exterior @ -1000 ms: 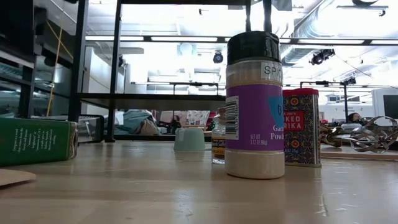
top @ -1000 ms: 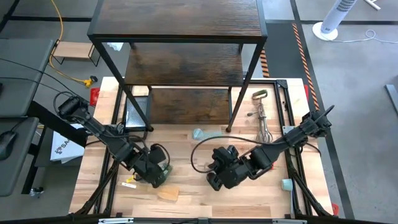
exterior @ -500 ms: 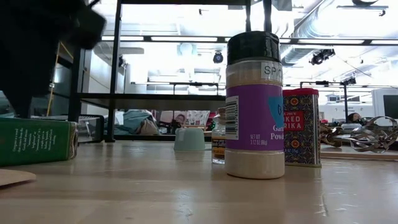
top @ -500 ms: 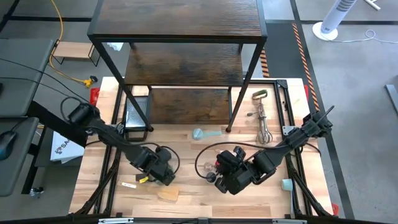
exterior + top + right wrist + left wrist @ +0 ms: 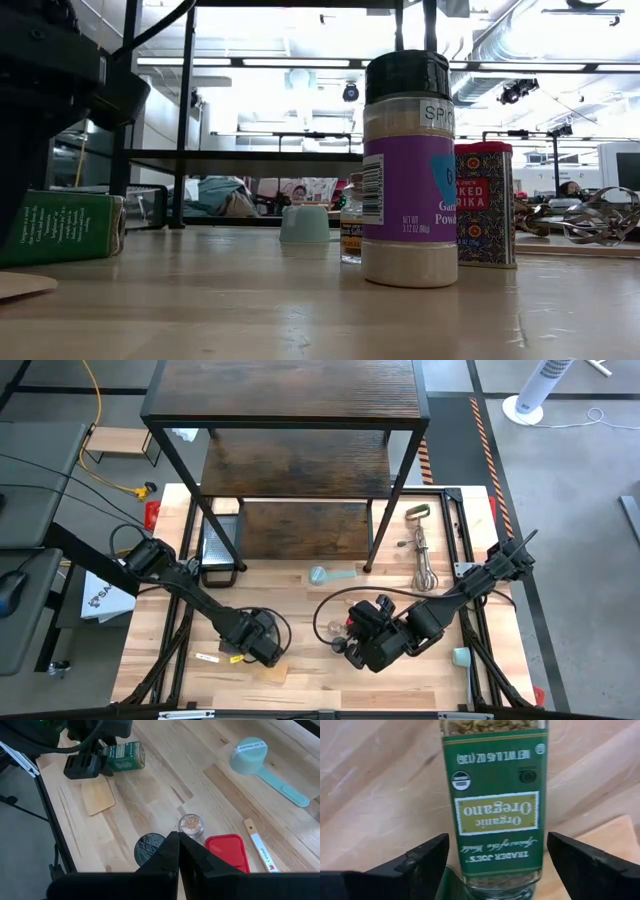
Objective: Shelf spices
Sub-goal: Adjust the green seasoning bottle on the table
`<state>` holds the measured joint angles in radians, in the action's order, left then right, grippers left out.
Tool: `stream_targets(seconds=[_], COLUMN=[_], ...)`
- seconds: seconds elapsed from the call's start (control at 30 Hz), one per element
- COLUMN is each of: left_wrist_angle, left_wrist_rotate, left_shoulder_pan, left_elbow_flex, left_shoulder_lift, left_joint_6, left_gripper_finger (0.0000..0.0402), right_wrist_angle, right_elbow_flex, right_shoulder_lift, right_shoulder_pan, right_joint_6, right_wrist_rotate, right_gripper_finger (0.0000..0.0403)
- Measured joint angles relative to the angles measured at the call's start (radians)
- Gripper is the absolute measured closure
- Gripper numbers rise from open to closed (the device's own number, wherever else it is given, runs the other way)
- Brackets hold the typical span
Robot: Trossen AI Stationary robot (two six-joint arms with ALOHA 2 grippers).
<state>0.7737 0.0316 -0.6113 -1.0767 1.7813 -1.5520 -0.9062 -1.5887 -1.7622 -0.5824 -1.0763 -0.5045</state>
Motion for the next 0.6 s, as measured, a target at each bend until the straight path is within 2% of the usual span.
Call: stream_targets(seconds=[0.13, 0.27, 0.3, 0.47, 0.6], left_wrist_angle=[0.015, 0.021, 0.030, 0.159, 0.379], left_wrist_rotate=[0.001, -0.003, -0.006, -0.036, -0.174], left_shoulder_pan=[0.000, 0.000, 0.000, 0.008, 0.048], left_elbow_flex=[0.000, -0.001, -0.004, -0.059, -0.121], left_shoulder_lift=[0.000, -0.002, -0.008, -0.072, -0.167], left_joint_6=[0.008, 0.022, 0.035, 0.197, 0.400], left_gripper_finger=[0.0108, 0.0206, 0.0219, 0.0218, 0.0218], right_wrist_angle=[0.000, 0.000, 0.000, 0.001, 0.002], right_elbow_flex=[0.000, 0.000, 0.000, 0.000, 0.000], right_shoulder_lift=[0.000, 0.000, 0.000, 0.000, 0.000], right_shoulder_pan=[0.006, 0.013, 0.015, 0.020, 0.020], right_joint_6=[0.000, -0.008, -0.017, -0.025, -0.024], right_wrist_rotate=[0.000, -0.008, -0.009, -0.018, -0.017], right_gripper_finger=[0.0403, 0.0403, 0.0403, 0.0403, 0.0403])
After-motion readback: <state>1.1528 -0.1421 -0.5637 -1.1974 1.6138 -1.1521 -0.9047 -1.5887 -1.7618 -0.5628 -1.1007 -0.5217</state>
